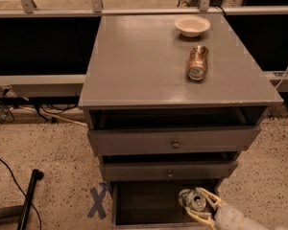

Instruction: Pick 7up can from bottom drawer and place on counter

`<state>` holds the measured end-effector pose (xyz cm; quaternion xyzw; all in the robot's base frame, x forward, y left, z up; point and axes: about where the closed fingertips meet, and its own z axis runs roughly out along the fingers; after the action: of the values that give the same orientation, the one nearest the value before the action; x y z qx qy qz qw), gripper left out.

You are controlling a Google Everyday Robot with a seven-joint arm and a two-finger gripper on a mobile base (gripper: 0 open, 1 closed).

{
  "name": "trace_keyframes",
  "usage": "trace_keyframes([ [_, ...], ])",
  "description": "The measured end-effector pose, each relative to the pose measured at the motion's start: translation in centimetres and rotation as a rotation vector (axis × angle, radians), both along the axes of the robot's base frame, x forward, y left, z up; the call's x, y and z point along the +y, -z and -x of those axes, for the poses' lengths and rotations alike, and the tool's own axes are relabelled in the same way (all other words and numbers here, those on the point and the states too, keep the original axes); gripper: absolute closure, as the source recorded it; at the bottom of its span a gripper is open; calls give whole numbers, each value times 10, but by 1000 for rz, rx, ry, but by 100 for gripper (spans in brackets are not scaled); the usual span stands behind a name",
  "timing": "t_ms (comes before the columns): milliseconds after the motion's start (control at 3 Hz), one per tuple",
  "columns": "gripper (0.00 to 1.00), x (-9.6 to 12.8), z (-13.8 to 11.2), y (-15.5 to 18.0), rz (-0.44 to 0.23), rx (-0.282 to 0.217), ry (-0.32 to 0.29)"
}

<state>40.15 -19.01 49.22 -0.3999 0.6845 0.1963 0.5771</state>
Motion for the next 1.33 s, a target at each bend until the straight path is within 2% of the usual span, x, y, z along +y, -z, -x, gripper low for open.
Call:
trace_keyframes([
  [333, 100, 0, 0, 0, 0, 0, 0],
  [667, 100, 21, 17, -24, 101, 41, -195],
  [1000, 100, 49, 68, -46, 228, 138, -484],
  [1333, 100, 58, 93, -83, 286, 125, -679],
])
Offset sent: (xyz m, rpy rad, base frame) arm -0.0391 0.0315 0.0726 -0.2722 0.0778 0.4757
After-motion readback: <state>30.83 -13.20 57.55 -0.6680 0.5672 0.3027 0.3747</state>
